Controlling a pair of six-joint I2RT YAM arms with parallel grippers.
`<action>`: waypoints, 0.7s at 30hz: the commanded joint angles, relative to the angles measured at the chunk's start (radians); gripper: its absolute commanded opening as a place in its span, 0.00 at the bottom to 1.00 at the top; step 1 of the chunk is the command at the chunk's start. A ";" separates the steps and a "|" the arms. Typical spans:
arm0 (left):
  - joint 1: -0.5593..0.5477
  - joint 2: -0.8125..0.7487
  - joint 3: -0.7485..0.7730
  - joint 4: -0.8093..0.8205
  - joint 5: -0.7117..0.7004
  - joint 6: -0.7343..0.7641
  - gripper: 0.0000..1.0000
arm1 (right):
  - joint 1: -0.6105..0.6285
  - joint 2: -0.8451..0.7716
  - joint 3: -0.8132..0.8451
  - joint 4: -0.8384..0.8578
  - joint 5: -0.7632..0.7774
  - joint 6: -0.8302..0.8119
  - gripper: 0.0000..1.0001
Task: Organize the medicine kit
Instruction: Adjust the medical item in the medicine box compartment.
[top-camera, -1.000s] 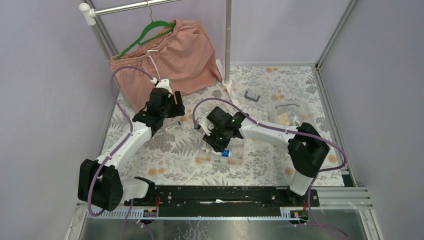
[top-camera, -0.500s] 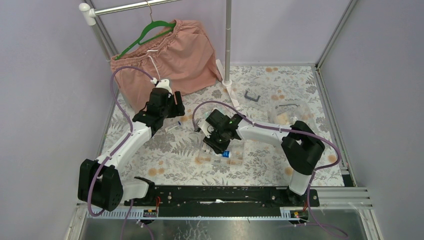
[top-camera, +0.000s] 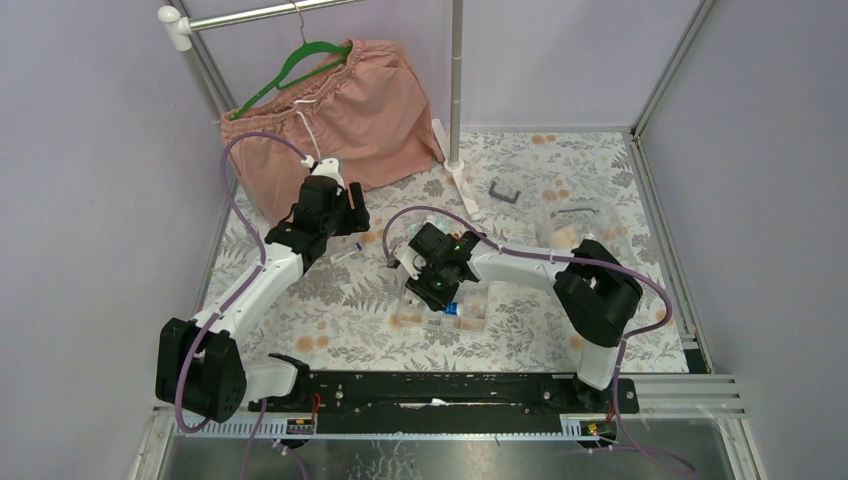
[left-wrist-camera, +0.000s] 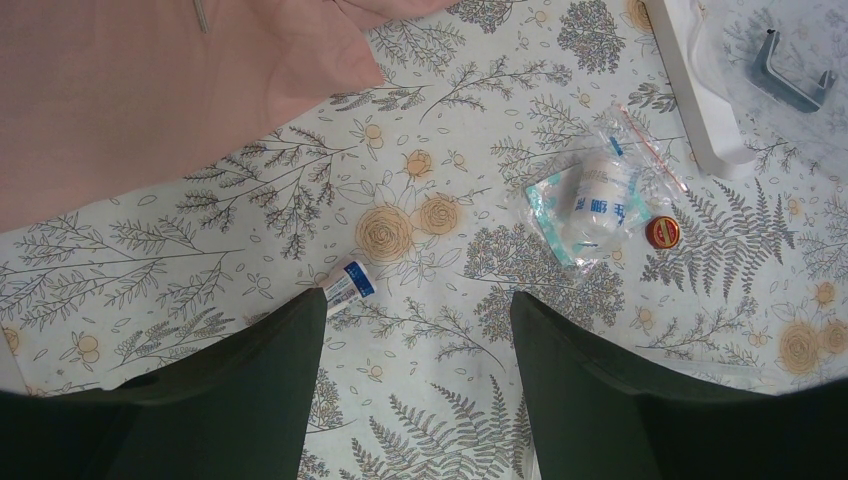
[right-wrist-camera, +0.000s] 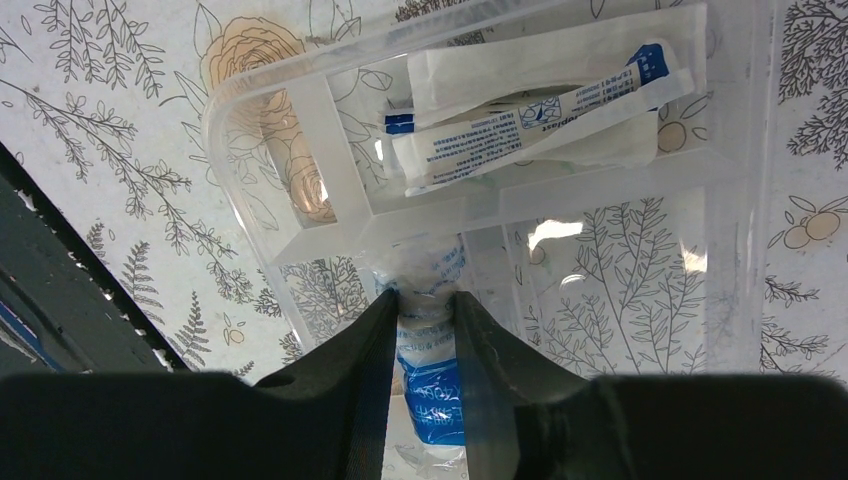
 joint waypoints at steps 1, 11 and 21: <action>0.009 -0.002 0.033 0.000 -0.004 0.008 0.75 | 0.010 0.023 -0.025 -0.046 0.040 -0.008 0.35; 0.008 -0.004 0.032 -0.002 -0.007 0.008 0.75 | 0.010 -0.181 0.054 -0.042 0.017 0.051 0.45; 0.008 -0.002 0.033 0.000 0.002 0.005 0.75 | 0.009 -0.245 -0.038 -0.128 0.120 0.060 0.40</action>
